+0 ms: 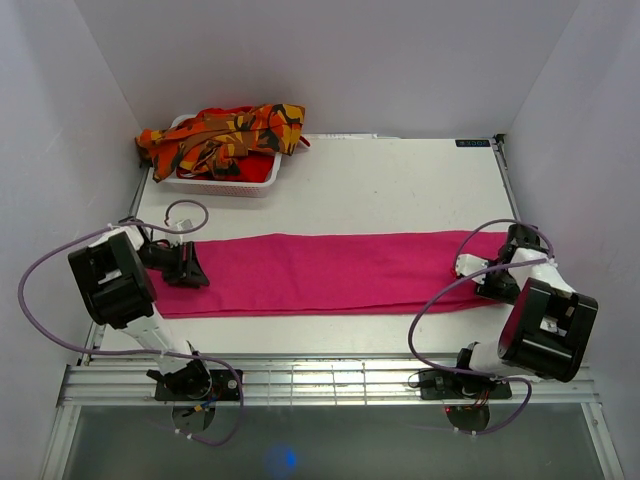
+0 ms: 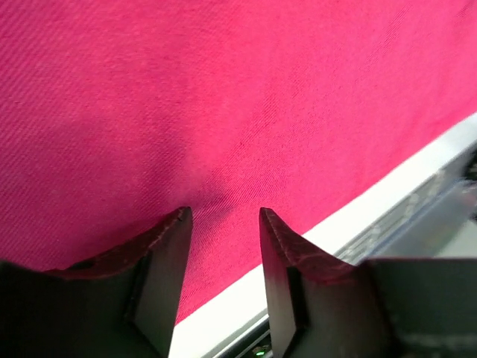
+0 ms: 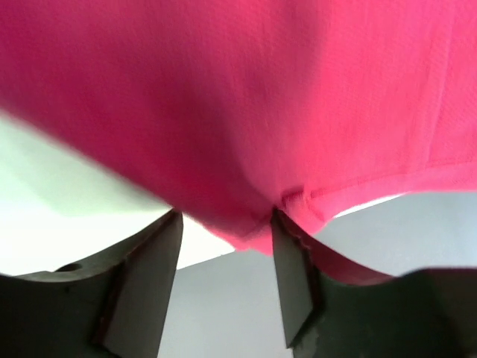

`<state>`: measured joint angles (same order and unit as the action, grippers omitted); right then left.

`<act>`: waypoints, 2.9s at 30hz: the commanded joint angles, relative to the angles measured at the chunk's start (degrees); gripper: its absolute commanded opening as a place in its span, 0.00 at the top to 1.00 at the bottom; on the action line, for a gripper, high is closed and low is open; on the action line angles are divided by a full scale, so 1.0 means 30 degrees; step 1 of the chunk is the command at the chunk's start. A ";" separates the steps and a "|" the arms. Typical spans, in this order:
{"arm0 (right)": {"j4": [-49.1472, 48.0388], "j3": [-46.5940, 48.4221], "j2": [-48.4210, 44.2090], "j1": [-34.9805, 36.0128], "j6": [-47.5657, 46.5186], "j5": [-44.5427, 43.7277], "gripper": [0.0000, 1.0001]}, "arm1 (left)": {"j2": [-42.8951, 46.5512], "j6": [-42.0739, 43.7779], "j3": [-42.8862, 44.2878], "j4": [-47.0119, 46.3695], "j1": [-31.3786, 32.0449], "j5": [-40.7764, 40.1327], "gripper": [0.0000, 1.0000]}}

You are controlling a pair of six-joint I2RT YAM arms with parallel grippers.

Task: Fold and stack the trousers
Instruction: Fold the trousers

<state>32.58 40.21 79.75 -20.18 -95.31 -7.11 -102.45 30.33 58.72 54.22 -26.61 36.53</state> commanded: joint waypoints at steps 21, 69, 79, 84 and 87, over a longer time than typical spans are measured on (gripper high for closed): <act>0.4996 0.6465 0.4442 0.3094 1.3047 0.5512 0.42 | 0.4154 -0.0438 -0.0529 -0.3773 0.5736 -0.0661 0.33; 0.1794 0.9594 -0.1096 0.1513 1.7795 0.6352 0.10 | -0.0418 -0.0440 -0.0676 -0.5298 -0.4225 -0.5268 0.35; 0.2851 0.9012 -0.1620 0.1513 1.7354 0.7204 0.07 | -0.0388 -0.0470 -0.1029 -0.5271 -0.3845 -0.3097 0.50; 0.2940 0.8923 -0.1796 0.1513 1.7415 0.7352 0.06 | -0.0917 -0.1258 -0.0590 -0.5182 -0.3845 -0.3125 0.74; 0.2880 0.9126 -0.1564 0.1513 1.7501 0.7643 0.05 | -0.0129 -0.1845 -0.0209 -0.4832 -0.3903 -0.3183 0.90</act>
<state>40.93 66.94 76.01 -15.38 -43.00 13.65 -100.66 26.57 60.01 35.66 -39.27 26.68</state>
